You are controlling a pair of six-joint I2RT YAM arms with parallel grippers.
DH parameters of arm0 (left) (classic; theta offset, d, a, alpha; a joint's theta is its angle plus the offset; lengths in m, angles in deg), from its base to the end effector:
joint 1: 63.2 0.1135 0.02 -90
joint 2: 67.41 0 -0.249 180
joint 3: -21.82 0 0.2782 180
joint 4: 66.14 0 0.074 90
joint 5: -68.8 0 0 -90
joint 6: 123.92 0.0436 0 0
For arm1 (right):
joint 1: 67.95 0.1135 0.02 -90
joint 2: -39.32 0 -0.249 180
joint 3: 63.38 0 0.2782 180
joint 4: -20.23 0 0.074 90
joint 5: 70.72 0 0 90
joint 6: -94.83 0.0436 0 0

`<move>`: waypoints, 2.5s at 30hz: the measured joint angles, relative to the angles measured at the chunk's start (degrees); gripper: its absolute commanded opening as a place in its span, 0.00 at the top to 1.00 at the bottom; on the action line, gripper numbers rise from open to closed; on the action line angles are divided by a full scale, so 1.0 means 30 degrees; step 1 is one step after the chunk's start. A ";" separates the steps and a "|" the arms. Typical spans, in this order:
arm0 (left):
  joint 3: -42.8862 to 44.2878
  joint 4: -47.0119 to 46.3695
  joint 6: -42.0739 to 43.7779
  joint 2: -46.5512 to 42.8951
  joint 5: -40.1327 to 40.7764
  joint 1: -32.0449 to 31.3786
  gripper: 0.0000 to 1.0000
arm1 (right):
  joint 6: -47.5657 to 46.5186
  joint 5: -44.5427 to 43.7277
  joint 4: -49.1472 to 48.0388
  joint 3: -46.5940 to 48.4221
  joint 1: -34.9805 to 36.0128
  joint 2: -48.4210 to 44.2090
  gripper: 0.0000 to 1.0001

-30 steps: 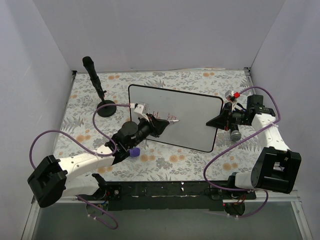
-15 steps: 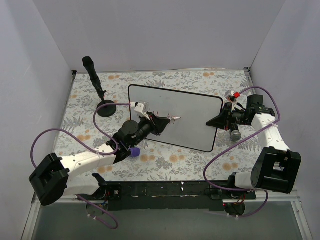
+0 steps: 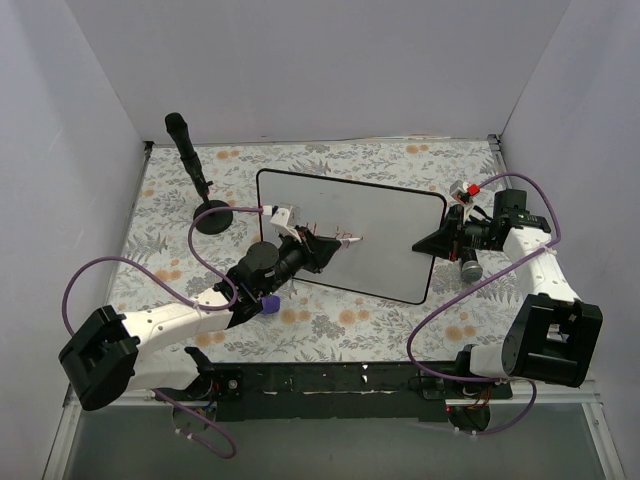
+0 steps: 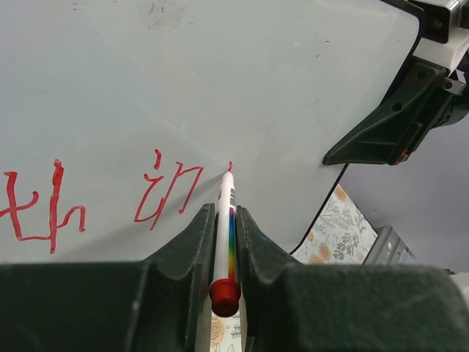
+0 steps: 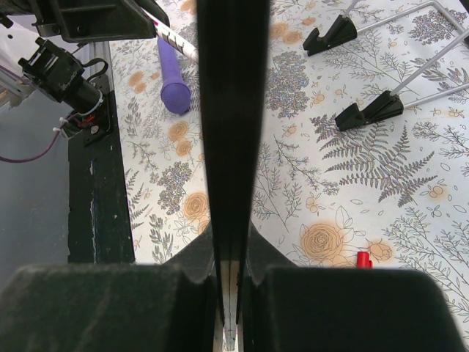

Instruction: Write a sentence on the whiteboard

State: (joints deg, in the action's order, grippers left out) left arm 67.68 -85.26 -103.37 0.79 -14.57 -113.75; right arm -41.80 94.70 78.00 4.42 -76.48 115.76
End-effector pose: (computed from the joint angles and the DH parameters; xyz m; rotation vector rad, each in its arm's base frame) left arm 0.1958 -0.2300 0.2324 -0.4044 1.8114 -1.4635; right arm 0.2739 0.0016 0.2359 -0.9295 1.7320 1.1423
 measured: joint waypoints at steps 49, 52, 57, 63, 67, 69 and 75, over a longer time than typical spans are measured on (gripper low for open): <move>0.1100 -0.0073 0.0372 0.1129 -0.0984 -0.0131 1.00 | 0.0000 -0.0015 -0.0036 -0.0007 0.0000 0.0000 0.99; 0.1115 -0.0073 0.0379 0.1158 -0.0976 -0.0131 1.00 | 0.0015 -0.0022 -0.0036 -0.0007 0.0000 0.0000 0.99; 0.1115 -0.0051 0.0357 0.1166 -0.0976 -0.0124 1.00 | 0.0058 -0.0036 -0.0036 -0.0007 0.0000 0.0000 0.99; 0.1115 0.0058 0.0226 0.1166 -0.0998 -0.0124 1.00 | 0.0058 -0.0036 -0.0036 -0.0007 -0.0007 0.0000 0.99; 0.1013 0.0262 0.0044 0.1158 -0.1056 -0.0124 1.00 | 0.0058 -0.0036 -0.0036 -0.0007 -0.0007 0.0000 0.99; 0.0860 0.0466 -0.0080 0.1158 -0.1158 -0.0131 1.00 | 0.0058 -0.0036 -0.0036 -0.0007 -0.0007 0.0000 0.99; 0.0539 0.1064 -0.0328 0.1100 -0.1370 -0.0124 1.00 | 0.0058 -0.0036 -0.0044 -0.0007 -0.0007 0.0000 0.99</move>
State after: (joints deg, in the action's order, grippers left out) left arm 69.30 -82.07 -104.35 4.09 -18.68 -114.12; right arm -41.62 94.59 77.87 4.40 -76.50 115.76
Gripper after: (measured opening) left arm 0.109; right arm 0.098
